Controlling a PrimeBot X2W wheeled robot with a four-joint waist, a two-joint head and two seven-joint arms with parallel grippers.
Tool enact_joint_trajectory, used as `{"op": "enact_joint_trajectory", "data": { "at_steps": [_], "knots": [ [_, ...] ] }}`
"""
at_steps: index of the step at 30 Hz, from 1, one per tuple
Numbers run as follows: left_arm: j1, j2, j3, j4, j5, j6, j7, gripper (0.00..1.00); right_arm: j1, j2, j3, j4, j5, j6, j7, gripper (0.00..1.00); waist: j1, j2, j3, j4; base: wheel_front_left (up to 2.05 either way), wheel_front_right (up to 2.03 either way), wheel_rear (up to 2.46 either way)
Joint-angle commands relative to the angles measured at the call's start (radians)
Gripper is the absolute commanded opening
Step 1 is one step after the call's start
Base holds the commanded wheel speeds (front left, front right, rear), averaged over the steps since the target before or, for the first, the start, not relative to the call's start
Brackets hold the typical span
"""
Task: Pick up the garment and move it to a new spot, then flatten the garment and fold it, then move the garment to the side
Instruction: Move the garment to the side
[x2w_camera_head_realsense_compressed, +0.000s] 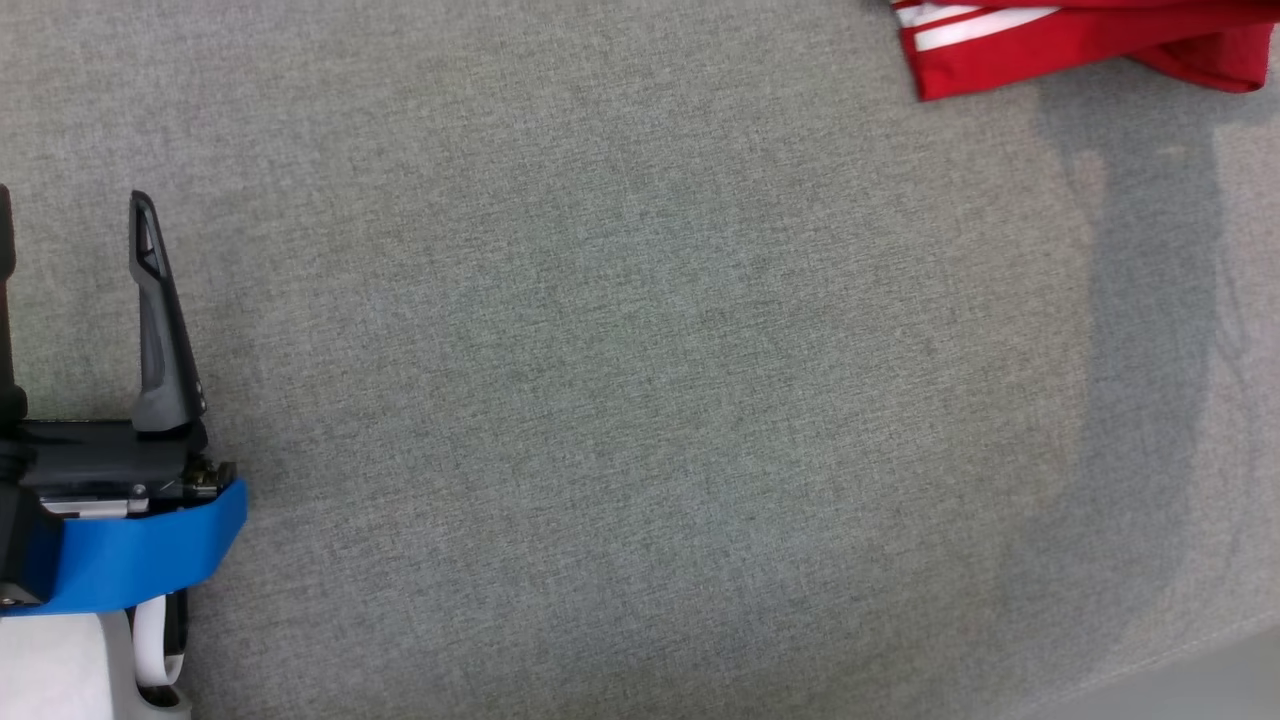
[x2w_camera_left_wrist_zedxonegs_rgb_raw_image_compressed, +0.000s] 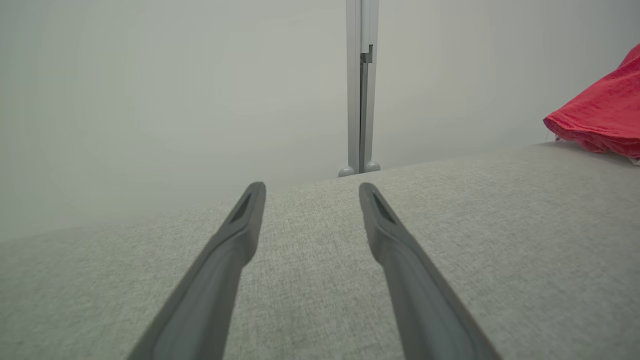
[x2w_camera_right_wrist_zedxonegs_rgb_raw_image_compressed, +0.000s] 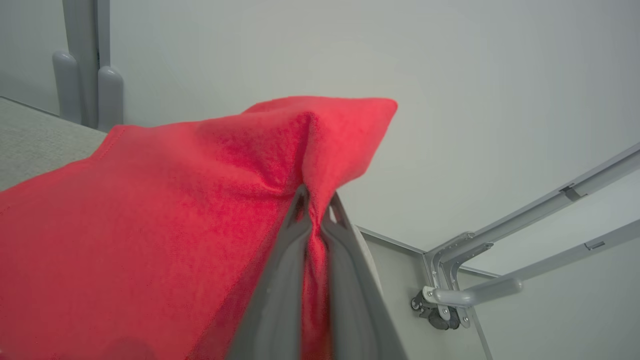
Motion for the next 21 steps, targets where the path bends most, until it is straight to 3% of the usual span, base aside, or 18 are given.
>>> {"op": "enact_joint_trajectory", "data": {
  "at_steps": [1,7,8,9,21],
  "knots": [
    [-0.007,0.009,-0.001,-0.007,-0.005,0.004,-0.002,1.00,-0.023,-0.023,0.012,0.013,-0.004,0.000,0.013,0.00,-0.0001,-0.0004,0.009,0.004,0.00,0.00,0.00],
    [-0.020,0.015,-0.004,-0.009,-0.009,0.010,-0.002,1.00,-0.056,-0.074,0.030,0.081,-0.004,0.000,0.054,0.00,-0.0001,-0.0004,0.028,0.022,0.00,0.00,0.00],
    [-0.021,0.015,-0.003,-0.008,-0.011,0.011,-0.002,1.00,-0.061,-0.078,0.026,0.098,-0.006,0.000,0.059,0.30,-0.0001,-0.0004,0.029,0.024,0.00,0.00,0.00],
    [-0.023,0.014,-0.004,-0.006,-0.012,0.013,-0.002,1.00,-0.066,-0.074,0.021,0.110,-0.006,0.000,0.060,1.00,-0.0001,-0.0004,0.030,0.026,0.00,0.00,0.00],
    [-0.015,-0.008,-0.011,0.046,-0.033,0.026,-0.002,1.00,-0.051,-0.020,-0.022,0.183,-0.065,0.000,-0.013,1.00,-0.0001,-0.0004,-0.039,0.062,0.00,0.00,0.00]
  ]
}}
